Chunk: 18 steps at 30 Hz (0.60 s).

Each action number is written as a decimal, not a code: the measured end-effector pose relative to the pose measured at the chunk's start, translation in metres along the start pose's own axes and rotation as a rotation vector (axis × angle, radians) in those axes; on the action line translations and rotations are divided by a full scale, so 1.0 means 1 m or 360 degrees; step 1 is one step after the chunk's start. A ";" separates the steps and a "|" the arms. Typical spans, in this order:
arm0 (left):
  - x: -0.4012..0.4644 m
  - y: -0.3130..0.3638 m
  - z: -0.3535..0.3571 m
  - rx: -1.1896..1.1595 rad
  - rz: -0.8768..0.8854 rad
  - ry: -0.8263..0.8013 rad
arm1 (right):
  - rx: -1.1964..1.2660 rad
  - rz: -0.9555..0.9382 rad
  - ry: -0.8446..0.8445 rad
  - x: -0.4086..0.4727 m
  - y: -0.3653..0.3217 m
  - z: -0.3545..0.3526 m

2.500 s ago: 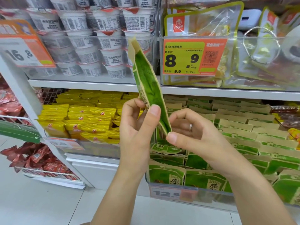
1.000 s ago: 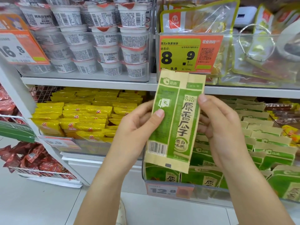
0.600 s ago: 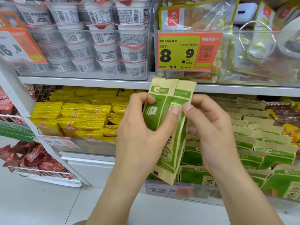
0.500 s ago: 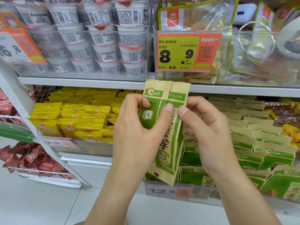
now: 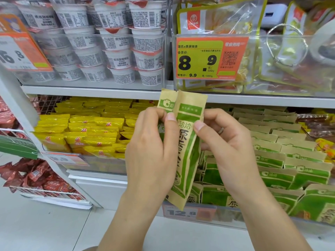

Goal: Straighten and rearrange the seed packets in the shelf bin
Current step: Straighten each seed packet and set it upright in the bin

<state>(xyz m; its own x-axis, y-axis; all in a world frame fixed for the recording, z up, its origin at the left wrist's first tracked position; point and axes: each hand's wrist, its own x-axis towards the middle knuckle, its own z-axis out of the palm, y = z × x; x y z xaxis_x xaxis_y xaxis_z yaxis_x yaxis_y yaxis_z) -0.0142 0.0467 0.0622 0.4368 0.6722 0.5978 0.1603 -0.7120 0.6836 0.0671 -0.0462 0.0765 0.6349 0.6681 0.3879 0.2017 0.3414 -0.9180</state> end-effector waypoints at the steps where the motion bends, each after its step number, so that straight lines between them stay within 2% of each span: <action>1: 0.000 0.000 0.000 -0.0010 -0.0019 -0.0014 | 0.0002 0.0012 -0.0001 0.000 0.000 0.000; 4: 0.003 0.000 -0.001 -0.0169 -0.0162 -0.0064 | 0.0026 0.0089 -0.0010 0.000 -0.003 0.000; 9: 0.010 0.003 -0.009 -0.0740 -0.0524 -0.0278 | 0.0071 0.0197 -0.0023 0.001 -0.003 -0.002; 13: 0.011 0.002 -0.018 -0.0992 -0.0492 -0.0572 | 0.0134 0.0194 -0.0020 0.002 -0.003 -0.003; 18: 0.010 0.002 -0.018 -0.1044 -0.0471 -0.0512 | 0.0169 0.0199 -0.0063 0.002 -0.001 -0.001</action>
<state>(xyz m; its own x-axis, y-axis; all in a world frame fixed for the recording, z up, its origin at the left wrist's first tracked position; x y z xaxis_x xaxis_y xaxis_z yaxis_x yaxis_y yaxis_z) -0.0257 0.0559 0.0775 0.7082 0.6521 0.2704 -0.2016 -0.1803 0.9627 0.0690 -0.0462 0.0778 0.6200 0.7344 0.2762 0.0416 0.3207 -0.9463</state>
